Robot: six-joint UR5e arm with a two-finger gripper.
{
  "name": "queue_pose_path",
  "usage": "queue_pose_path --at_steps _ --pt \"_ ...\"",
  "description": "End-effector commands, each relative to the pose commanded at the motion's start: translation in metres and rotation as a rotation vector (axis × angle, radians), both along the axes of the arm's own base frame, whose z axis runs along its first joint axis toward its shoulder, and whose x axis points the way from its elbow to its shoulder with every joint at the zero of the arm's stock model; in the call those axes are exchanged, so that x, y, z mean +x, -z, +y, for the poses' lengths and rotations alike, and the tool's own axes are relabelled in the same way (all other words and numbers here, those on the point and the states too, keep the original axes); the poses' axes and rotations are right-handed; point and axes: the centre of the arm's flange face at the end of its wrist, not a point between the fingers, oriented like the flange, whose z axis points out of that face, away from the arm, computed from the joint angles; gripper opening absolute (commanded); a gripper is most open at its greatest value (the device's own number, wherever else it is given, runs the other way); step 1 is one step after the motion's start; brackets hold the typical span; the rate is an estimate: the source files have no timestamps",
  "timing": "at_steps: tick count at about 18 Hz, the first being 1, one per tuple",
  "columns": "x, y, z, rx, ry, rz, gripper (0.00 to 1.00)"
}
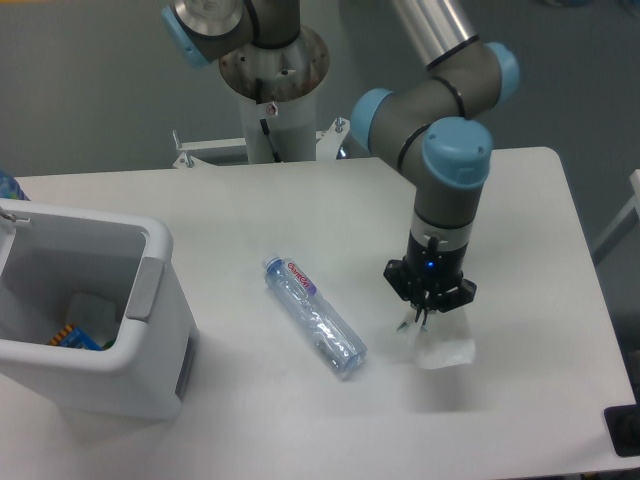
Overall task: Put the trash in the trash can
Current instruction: 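Close the gripper on the clear plastic wrapper and lift it, then carry the wrapper over the white trash bin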
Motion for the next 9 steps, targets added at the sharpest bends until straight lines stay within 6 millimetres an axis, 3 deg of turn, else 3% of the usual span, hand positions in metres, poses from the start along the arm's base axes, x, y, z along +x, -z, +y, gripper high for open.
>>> queue_pose_path --at_steps 5,9 --pt "0.011 -0.048 0.025 0.195 -0.122 -0.122 0.0" --pt "0.033 -0.082 0.05 0.277 -0.171 -0.189 0.0"
